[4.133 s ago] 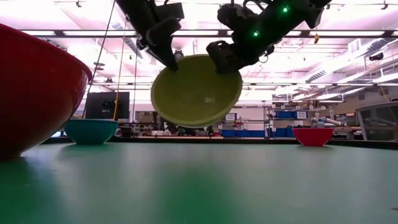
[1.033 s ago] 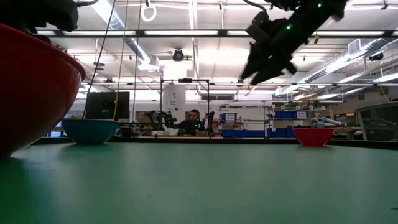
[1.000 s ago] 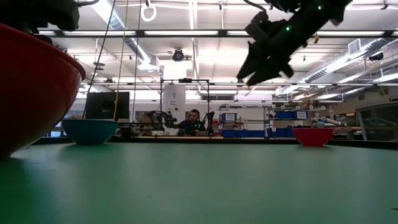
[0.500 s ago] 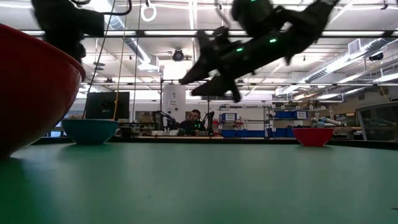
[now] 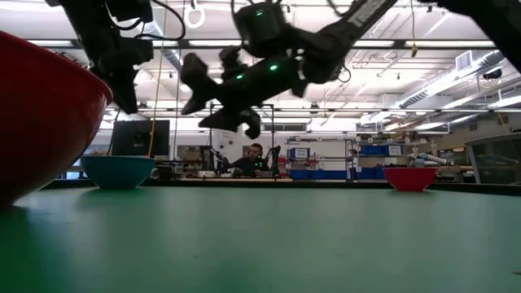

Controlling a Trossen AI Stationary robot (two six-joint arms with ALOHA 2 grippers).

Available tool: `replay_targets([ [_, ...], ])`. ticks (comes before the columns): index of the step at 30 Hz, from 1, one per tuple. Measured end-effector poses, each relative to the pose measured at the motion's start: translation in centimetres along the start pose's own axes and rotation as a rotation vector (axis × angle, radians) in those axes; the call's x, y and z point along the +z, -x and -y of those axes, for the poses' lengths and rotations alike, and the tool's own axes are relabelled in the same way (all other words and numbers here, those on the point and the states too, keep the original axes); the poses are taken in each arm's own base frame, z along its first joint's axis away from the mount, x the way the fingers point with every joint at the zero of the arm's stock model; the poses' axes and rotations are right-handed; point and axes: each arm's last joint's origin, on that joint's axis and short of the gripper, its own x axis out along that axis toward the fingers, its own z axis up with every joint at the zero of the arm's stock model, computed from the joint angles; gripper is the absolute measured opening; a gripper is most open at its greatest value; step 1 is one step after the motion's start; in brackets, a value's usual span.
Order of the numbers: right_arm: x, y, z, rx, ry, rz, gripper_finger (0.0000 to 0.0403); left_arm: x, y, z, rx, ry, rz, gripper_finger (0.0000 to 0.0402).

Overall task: Nest bowls inside each other
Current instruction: Stack the blue bowl on top of the green bowl

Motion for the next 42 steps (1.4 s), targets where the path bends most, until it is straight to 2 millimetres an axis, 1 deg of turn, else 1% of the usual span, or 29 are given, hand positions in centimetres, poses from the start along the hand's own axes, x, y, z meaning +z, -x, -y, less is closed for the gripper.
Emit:
replay_targets([
  [3, -0.5, -2.5, -0.1, 0.019, -0.009, -0.012, 0.0201, -0.3, -0.1, -0.2, 0.014, -0.012, -0.037, 0.0201],
  [6, -1.0, -4.5, -0.2, 0.045, -0.042, -0.055, 0.0201, -0.1, -0.3, -0.4, 0.041, -0.003, -0.031, 0.0201],
  [9, -1.6, -5.6, -0.3, 0.075, -0.058, -0.100, 0.0201, 0.2, -0.8, -0.5, 0.121, -0.011, -0.027, 0.0201],
  [11, -2.4, -5.4, -0.4, 0.084, -0.020, -0.139, 0.0201, 0.4, -1.4, -0.6, 0.156, -0.043, -0.047, 0.0201],
  [14, -3.9, -4.1, -0.6, 0.032, 0.043, -0.136, 0.0201, 1.0, -2.6, -0.4, 0.143, -0.067, -0.077, 0.0201],
  [16, -4.3, -2.9, -0.6, -0.021, 0.086, -0.109, 0.0201, 1.4, -3.4, -0.1, 0.138, -0.074, -0.087, 0.0201],
  [18, -4.2, -1.7, -0.3, -0.053, 0.097, -0.080, 0.0201, 1.7, -4.3, 0.2, 0.138, -0.082, -0.104, 0.0201],
  [23, -2.1, 0.9, 2.5, -0.052, 0.010, -0.002, 0.0201, 1.9, -6.2, 0.6, 0.151, -0.100, -0.178, 0.0201],
  [27, -0.1, 2.9, 4.4, -0.030, -0.027, 0.025, 0.0201, 2.0, -7.1, 0.0, 0.181, -0.076, -0.216, 0.0201],
  [29, 0.3, 3.8, 5.1, -0.027, -0.040, 0.018, 0.0201, 2.1, -7.4, -0.5, 0.190, -0.045, -0.219, 0.0201],
  [33, 0.7, 5.2, 5.7, -0.021, -0.040, 0.019, 0.0201, 2.4, -7.9, -0.8, 0.118, 0.005, -0.218, 0.0199],
  [36, 0.8, 5.8, 5.8, -0.008, -0.045, 0.032, 0.0201, 2.5, -8.2, -0.9, 0.106, 0.034, -0.216, 0.0190],
  [42, 0.6, 6.1, 5.6, 0.015, -0.053, 0.046, 0.0201, 2.5, -9.3, -0.8, 0.119, 0.054, -0.259, 0.0169],
])
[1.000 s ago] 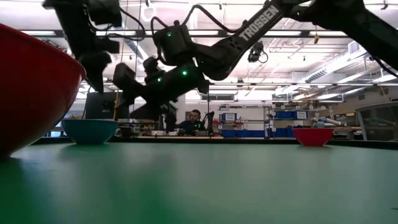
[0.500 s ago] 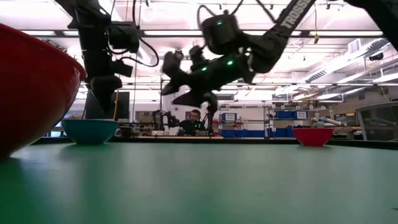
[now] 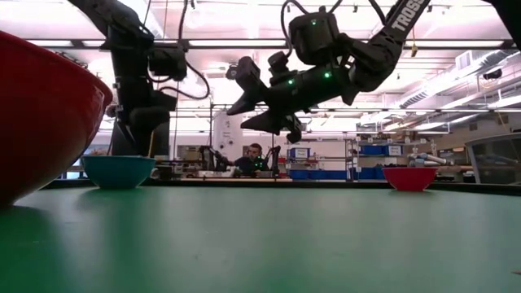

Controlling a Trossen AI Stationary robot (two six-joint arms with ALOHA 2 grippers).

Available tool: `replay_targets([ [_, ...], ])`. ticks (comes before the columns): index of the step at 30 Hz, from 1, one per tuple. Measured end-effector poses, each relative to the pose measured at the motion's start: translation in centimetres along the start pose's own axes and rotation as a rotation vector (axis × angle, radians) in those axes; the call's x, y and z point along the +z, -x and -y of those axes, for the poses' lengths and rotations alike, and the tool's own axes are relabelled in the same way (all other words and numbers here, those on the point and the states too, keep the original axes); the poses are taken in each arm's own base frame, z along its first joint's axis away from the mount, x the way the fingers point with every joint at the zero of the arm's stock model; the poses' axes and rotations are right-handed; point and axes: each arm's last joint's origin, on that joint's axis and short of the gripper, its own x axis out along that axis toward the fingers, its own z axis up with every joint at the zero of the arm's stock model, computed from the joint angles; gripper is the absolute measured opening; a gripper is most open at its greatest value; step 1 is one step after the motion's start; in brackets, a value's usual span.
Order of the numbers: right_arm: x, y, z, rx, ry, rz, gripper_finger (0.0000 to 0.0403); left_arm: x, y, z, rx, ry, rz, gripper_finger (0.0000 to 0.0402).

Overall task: Nest bowls inside each other
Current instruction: Stack the blue bowl on top of the green bowl

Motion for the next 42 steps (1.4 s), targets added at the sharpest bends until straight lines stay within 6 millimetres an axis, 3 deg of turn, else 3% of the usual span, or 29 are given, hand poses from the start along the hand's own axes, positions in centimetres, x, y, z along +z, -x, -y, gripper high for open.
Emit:
replay_targets([
  [13, 0.2, 0.0, -0.2, 0.026, 0.015, 0.014, 0.0201, 0.7, -3.8, 1.3, 0.018, -0.101, -0.109, 0.0115],
  [19, 0.2, 0.0, -0.2, 0.026, 0.015, 0.013, 0.0201, 0.6, -4.1, 1.4, 0.025, -0.164, -0.130, 0.0041],
  [22, 0.2, 0.0, -0.2, 0.025, 0.015, 0.014, 0.0201, 0.4, -3.5, 1.4, 0.033, -0.196, -0.132, 0.0011],
  [29, 0.3, -0.2, 0.3, 0.007, 0.068, 0.005, 0.0201, -1.3, -0.3, 3.0, -0.011, -0.338, -0.092, 0.0012],
  [35, 0.6, -1.0, 2.3, 0.011, 0.033, -0.088, 0.0201, -3.2, 3.2, 6.2, -0.035, -0.593, 0.069, 0.0012],
  [42, 2.2, -1.6, 1.7, 0.000, 0.197, -0.131, 0.0202, -5.4, 5.0, 10.1, 0.192, -0.947, 0.256, 0.0012],
])
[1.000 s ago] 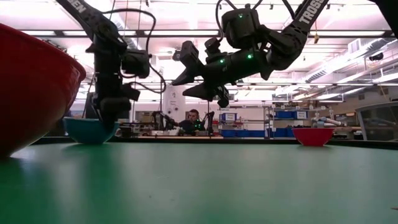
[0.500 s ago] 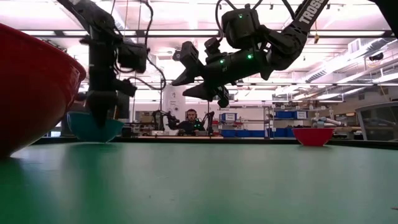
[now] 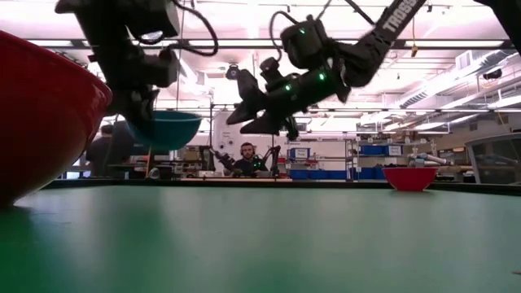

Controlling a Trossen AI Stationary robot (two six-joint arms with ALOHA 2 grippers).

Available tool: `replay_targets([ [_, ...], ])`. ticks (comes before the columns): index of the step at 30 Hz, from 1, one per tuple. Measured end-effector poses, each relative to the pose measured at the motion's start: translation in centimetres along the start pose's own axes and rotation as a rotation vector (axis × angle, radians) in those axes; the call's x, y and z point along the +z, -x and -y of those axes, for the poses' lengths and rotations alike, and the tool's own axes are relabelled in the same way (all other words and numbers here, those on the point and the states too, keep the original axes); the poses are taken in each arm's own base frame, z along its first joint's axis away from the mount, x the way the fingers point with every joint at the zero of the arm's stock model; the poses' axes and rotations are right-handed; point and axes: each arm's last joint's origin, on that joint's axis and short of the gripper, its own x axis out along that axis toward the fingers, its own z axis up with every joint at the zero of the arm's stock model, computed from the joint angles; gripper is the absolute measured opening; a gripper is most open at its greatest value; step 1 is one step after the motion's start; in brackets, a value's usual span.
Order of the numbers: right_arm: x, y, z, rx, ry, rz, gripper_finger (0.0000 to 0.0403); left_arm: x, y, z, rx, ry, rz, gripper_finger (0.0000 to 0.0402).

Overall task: Nest bowls inside each other
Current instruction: Stack the blue bowl on top of the green bowl

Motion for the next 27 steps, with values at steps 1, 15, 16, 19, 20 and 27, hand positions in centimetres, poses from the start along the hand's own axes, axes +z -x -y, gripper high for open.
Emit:
replay_targets([
  [1, 0.5, -0.1, -0.2, -0.011, 0.029, -0.025, 0.0202, 0.2, 0.3, 0.4, 0.019, -0.032, 0.012, 0.0012],
  [15, 2.2, 0.0, -3.2, -0.036, 0.273, -0.132, 0.0202, 2.5, 0.3, 2.1, 0.176, -0.184, 0.094, 0.0012],
  [16, 2.3, 0.0, -3.2, -0.053, 0.276, -0.124, 0.0202, 2.7, 0.1, 2.2, 0.182, -0.197, 0.084, 0.0012],
  [19, 2.2, 0.0, -3.1, -0.096, 0.282, -0.114, 0.0202, 2.9, -0.7, 2.8, 0.196, -0.246, 0.045, 0.0014],
  [20, 2.3, 0.0, -3.1, -0.112, 0.284, -0.107, 0.0202, 3.0, -0.9, 3.0, 0.203, -0.255, 0.035, 0.0014],
  [27, 3.7, 0.9, -3.1, -0.173, 0.359, -0.062, 0.0202, 3.4, -1.6, 4.4, 0.264, -0.339, -0.015, 0.0015],
])
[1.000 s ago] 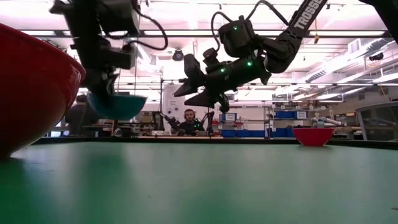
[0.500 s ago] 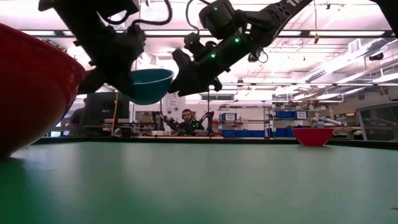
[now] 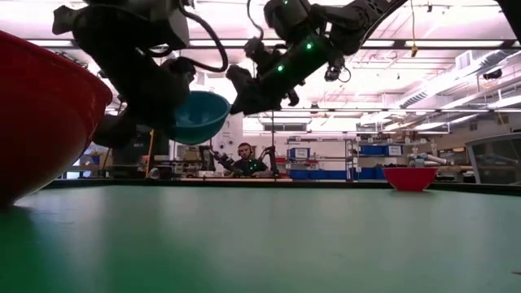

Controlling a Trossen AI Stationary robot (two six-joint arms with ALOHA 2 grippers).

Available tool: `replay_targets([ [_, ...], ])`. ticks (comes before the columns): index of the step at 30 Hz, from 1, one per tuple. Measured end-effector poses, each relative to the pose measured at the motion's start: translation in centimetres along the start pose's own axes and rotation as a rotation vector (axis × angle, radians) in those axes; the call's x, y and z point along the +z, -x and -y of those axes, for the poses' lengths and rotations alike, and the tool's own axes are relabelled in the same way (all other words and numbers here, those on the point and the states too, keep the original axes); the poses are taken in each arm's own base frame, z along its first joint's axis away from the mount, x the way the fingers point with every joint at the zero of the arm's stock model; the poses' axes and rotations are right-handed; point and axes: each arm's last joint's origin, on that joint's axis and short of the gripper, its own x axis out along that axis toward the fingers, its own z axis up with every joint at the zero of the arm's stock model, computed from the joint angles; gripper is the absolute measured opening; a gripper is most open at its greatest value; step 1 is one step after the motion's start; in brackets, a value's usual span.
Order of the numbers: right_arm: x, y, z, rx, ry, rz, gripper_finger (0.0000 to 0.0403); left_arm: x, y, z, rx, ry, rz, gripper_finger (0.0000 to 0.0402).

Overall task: Nest bowls inside each other
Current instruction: Stack the blue bowl on top of the green bowl

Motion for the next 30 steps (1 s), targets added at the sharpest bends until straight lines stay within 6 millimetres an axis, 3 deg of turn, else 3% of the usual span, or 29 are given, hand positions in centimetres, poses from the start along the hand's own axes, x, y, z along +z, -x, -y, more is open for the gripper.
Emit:
replay_targets([
  [7, 3.3, 3.7, -0.9, 0.050, 0.134, 0.124, 0.0202, 0.8, 0.2, 1.4, 0.137, -0.115, -0.059, 0.0015],
  [13, 3.9, 5.5, -2.2, 0.108, 0.192, 0.150, 0.0202, 2.1, 0.1, 2.9, 0.304, -0.303, -0.126, 0.0016],
  [17, 3.6, 6.1, -3.2, 0.111, 0.215, 0.140, 0.0202, 2.5, -0.4, 3.3, 0.313, -0.277, -0.128, 0.0016],
  [24, 4.9, 8.3, -4.1, -0.298, 0.323, 0.228, 0.0202, 2.4, -1.4, 3.1, 0.307, -0.195, -0.153, 0.0016],
  [30, 4.5, 8.3, -5.0, -0.192, 0.364, 0.241, 0.0202, 2.6, -2.1, 2.4, 0.333, -0.142, -0.166, 0.0016],
])
